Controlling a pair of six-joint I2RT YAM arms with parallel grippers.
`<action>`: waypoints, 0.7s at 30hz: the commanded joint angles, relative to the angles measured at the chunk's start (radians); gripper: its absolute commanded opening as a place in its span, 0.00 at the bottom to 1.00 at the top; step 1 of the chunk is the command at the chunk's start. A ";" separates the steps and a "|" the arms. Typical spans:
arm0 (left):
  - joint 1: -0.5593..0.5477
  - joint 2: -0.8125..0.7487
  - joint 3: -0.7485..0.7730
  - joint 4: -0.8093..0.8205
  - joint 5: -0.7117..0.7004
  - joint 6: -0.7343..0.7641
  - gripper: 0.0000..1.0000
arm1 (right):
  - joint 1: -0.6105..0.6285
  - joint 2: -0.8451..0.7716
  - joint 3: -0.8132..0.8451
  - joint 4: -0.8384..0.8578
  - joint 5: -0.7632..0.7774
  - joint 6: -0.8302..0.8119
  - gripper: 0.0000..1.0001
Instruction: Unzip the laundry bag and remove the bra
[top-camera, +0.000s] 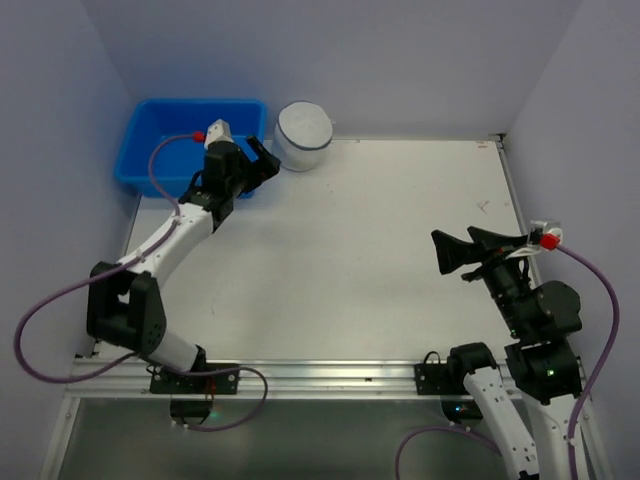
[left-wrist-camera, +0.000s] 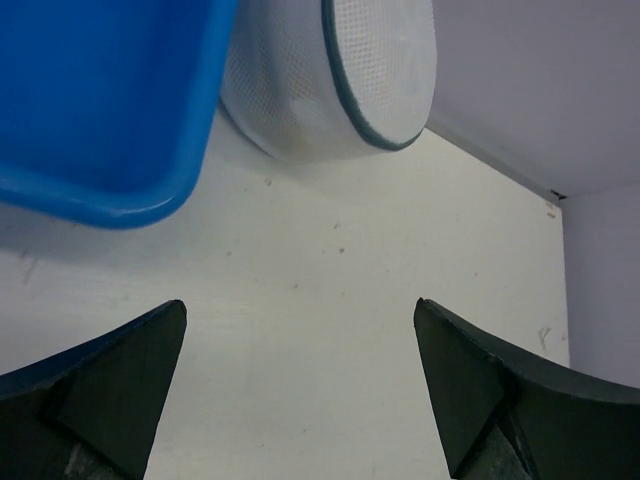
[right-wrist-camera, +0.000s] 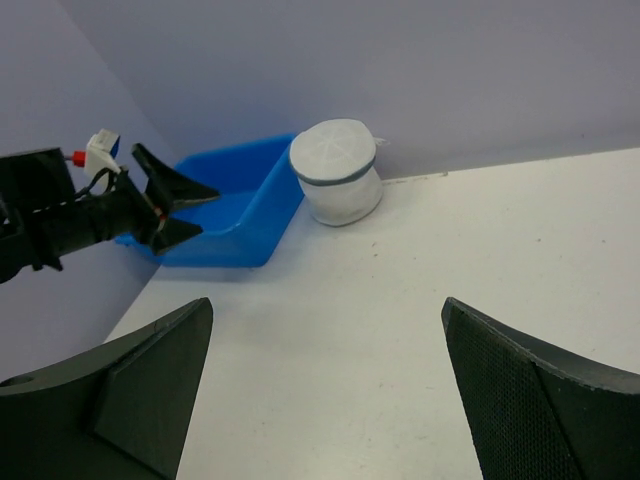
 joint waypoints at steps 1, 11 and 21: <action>-0.032 0.166 0.161 0.215 -0.009 -0.131 1.00 | 0.004 0.003 -0.011 0.050 -0.022 0.010 0.99; -0.071 0.648 0.584 0.271 -0.092 -0.102 1.00 | 0.009 -0.028 -0.072 0.100 -0.038 -0.009 0.99; -0.070 0.941 0.824 0.312 -0.118 -0.072 0.57 | 0.015 -0.045 -0.112 0.131 -0.092 -0.015 0.99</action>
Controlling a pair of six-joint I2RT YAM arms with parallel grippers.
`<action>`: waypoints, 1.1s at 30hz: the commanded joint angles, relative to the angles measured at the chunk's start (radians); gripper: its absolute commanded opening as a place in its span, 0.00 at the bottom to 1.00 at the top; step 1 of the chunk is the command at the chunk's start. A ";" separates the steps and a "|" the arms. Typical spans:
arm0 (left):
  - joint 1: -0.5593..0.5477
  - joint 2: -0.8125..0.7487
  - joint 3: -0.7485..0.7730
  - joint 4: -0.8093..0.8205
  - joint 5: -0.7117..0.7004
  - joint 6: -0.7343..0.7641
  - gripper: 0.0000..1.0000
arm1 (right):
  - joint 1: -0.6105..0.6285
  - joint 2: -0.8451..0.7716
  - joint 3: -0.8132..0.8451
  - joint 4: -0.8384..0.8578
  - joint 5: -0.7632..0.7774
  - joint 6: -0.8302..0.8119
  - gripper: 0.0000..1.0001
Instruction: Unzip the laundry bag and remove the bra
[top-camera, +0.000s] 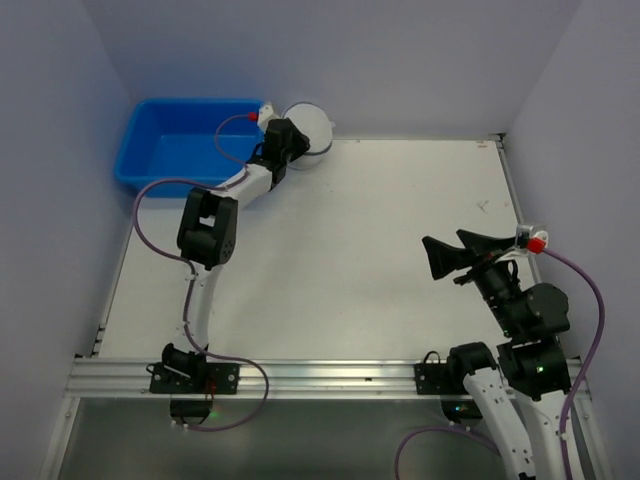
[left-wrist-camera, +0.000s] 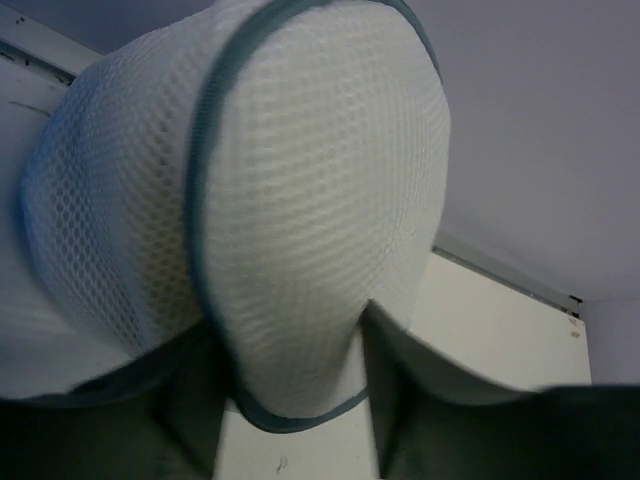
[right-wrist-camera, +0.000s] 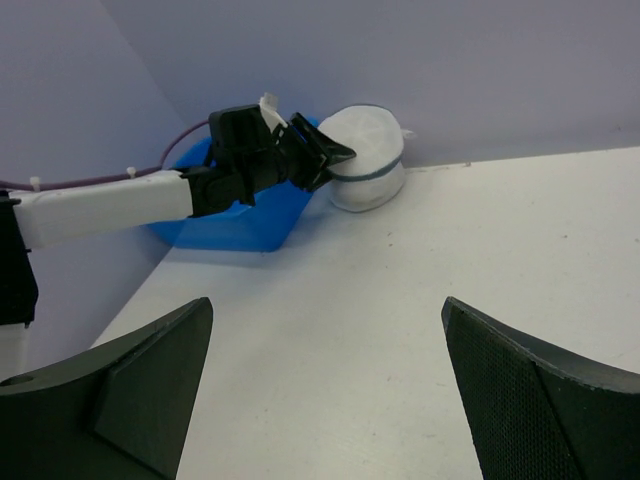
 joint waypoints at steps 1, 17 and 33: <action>-0.001 0.015 0.044 0.087 -0.015 0.027 0.34 | 0.006 0.002 0.002 0.052 -0.050 -0.012 0.99; -0.164 -0.706 -0.862 0.231 0.532 0.085 0.00 | 0.008 0.171 0.026 0.041 -0.200 0.091 0.99; -0.292 -1.125 -1.565 0.395 0.531 0.008 0.09 | 0.279 0.694 -0.090 0.248 -0.088 0.111 0.99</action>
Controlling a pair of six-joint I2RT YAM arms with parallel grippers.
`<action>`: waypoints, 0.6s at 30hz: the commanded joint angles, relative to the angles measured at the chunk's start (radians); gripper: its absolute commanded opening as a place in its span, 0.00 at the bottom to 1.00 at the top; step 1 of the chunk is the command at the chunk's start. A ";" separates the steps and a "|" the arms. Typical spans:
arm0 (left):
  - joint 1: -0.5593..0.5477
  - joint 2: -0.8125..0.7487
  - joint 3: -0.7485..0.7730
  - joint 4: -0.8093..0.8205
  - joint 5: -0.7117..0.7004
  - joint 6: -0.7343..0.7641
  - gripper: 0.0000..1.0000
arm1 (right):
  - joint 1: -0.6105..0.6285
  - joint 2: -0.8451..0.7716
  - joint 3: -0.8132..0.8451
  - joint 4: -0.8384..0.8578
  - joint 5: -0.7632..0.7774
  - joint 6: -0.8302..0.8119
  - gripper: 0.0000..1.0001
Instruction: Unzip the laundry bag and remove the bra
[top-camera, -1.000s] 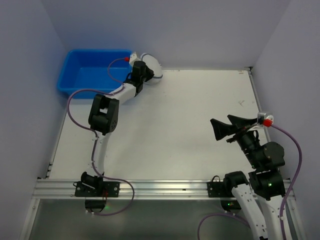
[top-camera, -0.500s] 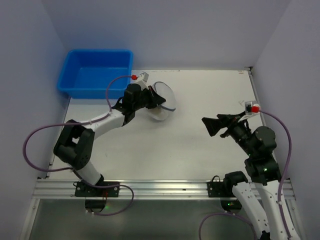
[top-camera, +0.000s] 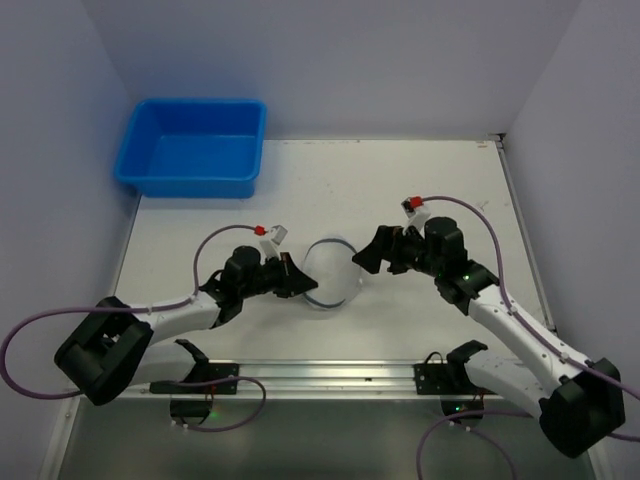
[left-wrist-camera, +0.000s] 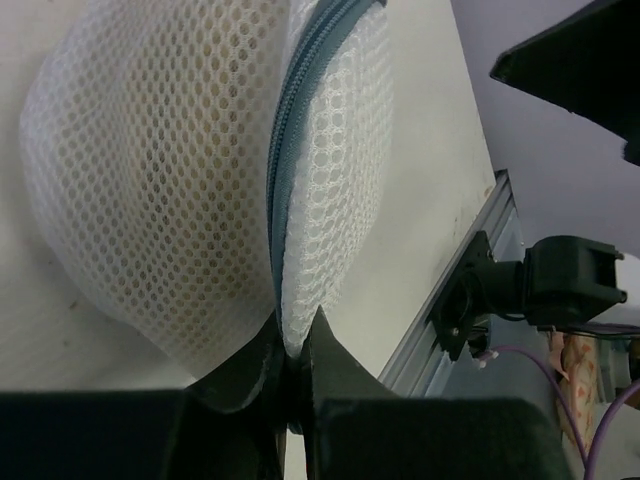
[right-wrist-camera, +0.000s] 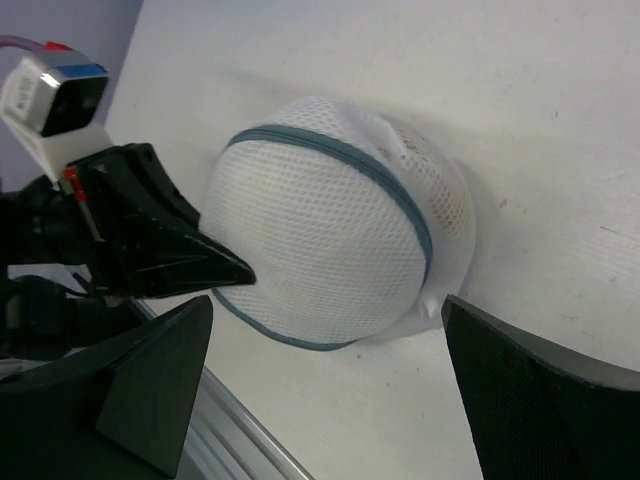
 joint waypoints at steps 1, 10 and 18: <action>0.004 -0.042 -0.090 0.038 -0.048 -0.019 0.09 | 0.024 0.074 -0.026 0.096 0.066 0.008 0.97; 0.074 -0.071 -0.141 -0.027 -0.082 -0.009 0.15 | 0.031 0.223 -0.034 0.064 -0.001 -0.078 0.77; 0.170 0.012 -0.080 -0.082 0.006 0.059 0.21 | 0.047 0.275 -0.017 0.084 -0.116 -0.127 0.67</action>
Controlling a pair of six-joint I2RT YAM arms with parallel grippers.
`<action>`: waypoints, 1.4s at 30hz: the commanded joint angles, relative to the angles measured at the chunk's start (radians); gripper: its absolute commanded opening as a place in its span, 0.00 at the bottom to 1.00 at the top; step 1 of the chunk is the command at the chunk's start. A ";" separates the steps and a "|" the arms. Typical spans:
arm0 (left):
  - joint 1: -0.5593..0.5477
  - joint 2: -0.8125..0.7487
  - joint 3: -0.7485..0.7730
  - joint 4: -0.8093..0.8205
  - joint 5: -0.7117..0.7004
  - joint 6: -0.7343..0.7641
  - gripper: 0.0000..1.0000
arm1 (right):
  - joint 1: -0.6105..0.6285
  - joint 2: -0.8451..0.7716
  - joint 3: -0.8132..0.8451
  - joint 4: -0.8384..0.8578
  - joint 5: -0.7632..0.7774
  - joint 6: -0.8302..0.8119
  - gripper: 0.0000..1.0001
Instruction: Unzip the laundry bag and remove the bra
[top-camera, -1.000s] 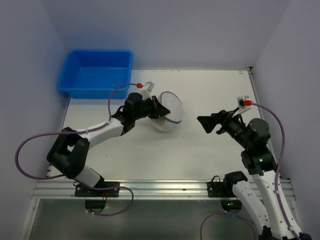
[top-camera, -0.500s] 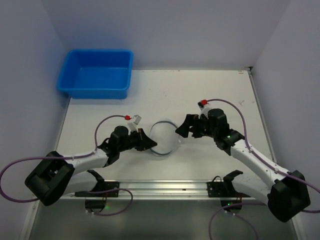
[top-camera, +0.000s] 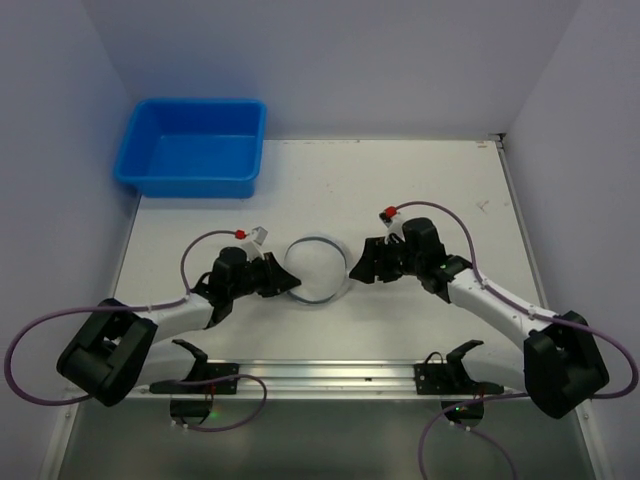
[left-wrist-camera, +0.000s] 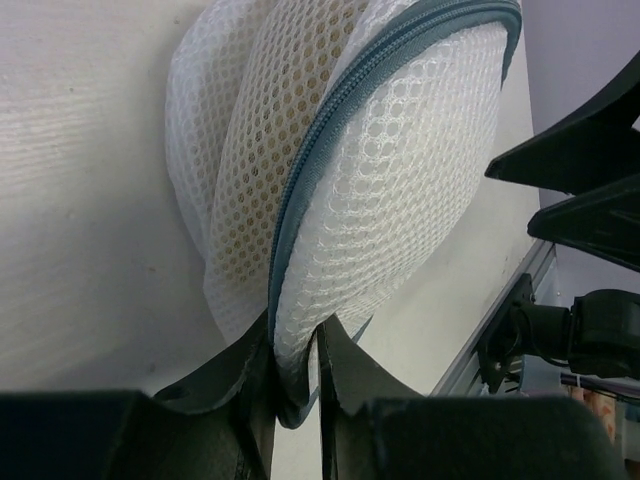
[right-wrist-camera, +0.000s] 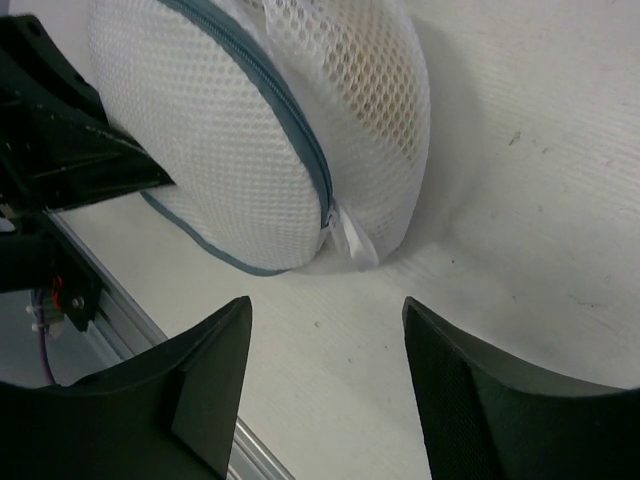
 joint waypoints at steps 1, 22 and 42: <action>0.037 0.043 0.041 -0.083 0.027 0.060 0.22 | 0.018 0.029 0.016 0.033 -0.048 -0.044 0.63; 0.060 0.071 0.136 -0.195 0.116 0.063 0.21 | 0.088 0.218 0.134 0.078 0.136 -0.059 0.27; 0.063 0.056 0.150 -0.220 0.150 0.056 0.18 | 0.094 0.384 0.191 0.145 0.104 -0.082 0.24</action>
